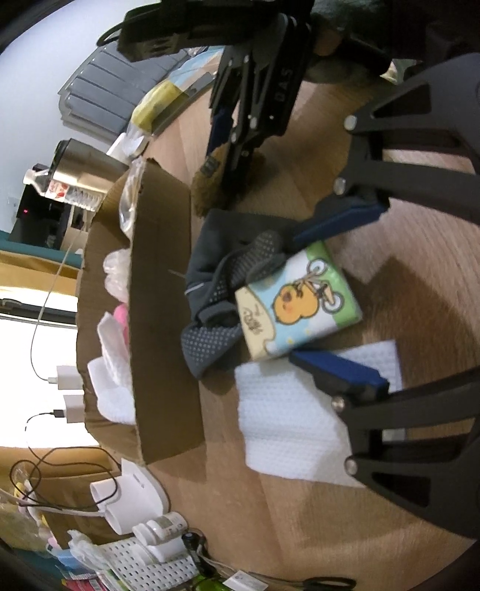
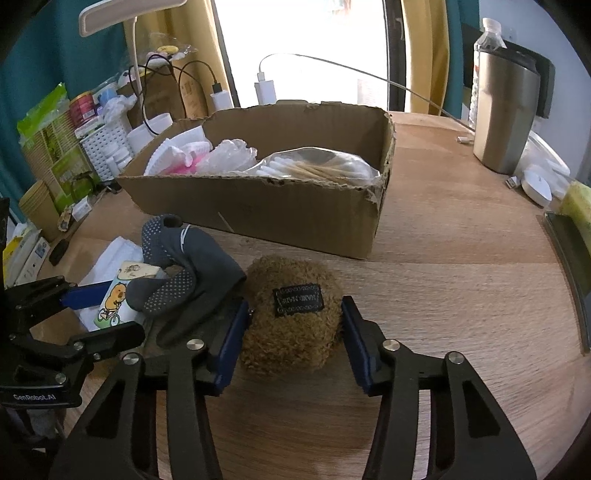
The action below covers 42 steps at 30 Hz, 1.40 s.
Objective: Organize soft objects
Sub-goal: 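Grasp the duck-printed tissue pack with the left gripper while the right gripper grasps the brown loofah, then carry the tissue pack with the left gripper while the right gripper carries the loofah into the box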
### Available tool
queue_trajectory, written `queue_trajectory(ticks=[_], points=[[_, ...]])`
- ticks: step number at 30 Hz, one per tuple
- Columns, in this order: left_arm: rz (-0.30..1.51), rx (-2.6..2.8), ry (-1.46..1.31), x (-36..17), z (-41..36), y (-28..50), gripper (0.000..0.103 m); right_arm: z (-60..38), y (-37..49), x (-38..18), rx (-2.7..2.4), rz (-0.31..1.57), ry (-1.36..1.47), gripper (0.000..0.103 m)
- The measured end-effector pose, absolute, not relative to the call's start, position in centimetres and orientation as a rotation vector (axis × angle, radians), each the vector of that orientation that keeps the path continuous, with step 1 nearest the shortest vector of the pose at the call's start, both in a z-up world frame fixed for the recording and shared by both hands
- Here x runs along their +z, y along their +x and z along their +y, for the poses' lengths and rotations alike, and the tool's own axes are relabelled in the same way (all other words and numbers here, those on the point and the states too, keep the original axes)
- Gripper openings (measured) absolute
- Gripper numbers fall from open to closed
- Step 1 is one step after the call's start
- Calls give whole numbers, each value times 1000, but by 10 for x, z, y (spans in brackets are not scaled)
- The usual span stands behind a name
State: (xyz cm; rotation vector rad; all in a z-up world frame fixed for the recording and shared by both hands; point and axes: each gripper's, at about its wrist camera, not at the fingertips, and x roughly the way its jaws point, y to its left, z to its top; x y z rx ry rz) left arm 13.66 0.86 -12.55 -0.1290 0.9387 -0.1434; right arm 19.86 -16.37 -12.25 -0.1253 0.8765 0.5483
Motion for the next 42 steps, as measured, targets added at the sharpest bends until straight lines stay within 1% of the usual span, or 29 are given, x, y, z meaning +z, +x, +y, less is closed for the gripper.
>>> queue_trajectory(ticks=[6,23,42], points=[[904,-147,-128,-117,11,129,58,-160,194,-120,564,871,-140,49],[832,-128,-133,-93,24,110,56,-159,181,-99,569,812,-147,49],[740,-129,-126,-56,26,114,56,-170,181,-68,556,740,-127,49]])
